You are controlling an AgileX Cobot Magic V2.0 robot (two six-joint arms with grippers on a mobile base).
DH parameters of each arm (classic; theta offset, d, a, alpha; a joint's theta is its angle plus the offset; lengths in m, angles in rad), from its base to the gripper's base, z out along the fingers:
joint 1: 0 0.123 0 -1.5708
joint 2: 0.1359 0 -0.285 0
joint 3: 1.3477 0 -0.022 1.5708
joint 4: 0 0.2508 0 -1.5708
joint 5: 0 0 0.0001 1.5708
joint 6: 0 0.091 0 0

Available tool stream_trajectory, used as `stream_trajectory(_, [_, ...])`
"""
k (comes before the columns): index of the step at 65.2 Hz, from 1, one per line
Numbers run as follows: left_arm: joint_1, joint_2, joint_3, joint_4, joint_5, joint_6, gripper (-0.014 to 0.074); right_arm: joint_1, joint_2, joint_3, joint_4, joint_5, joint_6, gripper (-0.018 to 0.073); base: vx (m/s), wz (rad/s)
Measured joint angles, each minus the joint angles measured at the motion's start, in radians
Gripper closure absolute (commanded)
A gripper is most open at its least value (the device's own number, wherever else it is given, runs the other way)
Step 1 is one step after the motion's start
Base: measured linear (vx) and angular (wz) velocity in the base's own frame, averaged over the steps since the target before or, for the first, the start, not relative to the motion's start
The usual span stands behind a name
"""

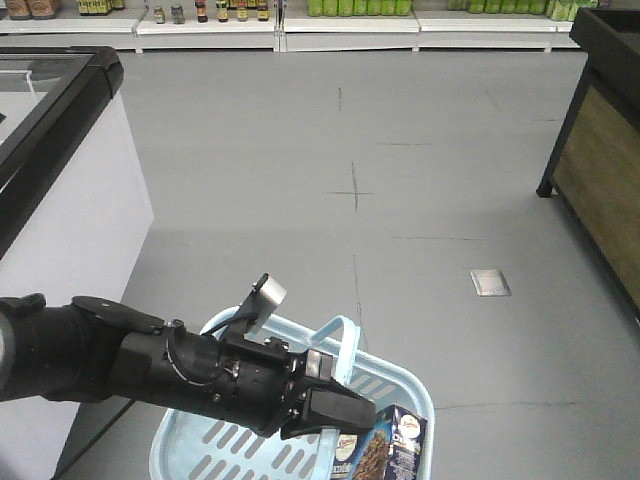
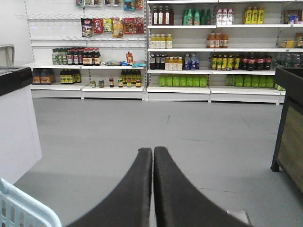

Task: Left arm holds basket, right arm returns cookies
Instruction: 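Hold the basket with the left gripper while driving toward the shelves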

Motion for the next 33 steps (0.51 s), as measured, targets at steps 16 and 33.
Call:
stream_trajectory(16, [0.000,0.000,0.000,0.000,0.000,0.000,0.0603,0.000,0.000,0.000,0.000,0.000,0.000,0.0568,0.33,0.03])
stream_trajectory(33, [0.000,0.000,0.000,0.000,0.000,0.000,0.0603,0.000,0.000,0.000,0.000,0.000,0.000,0.0568,0.34,-0.01])
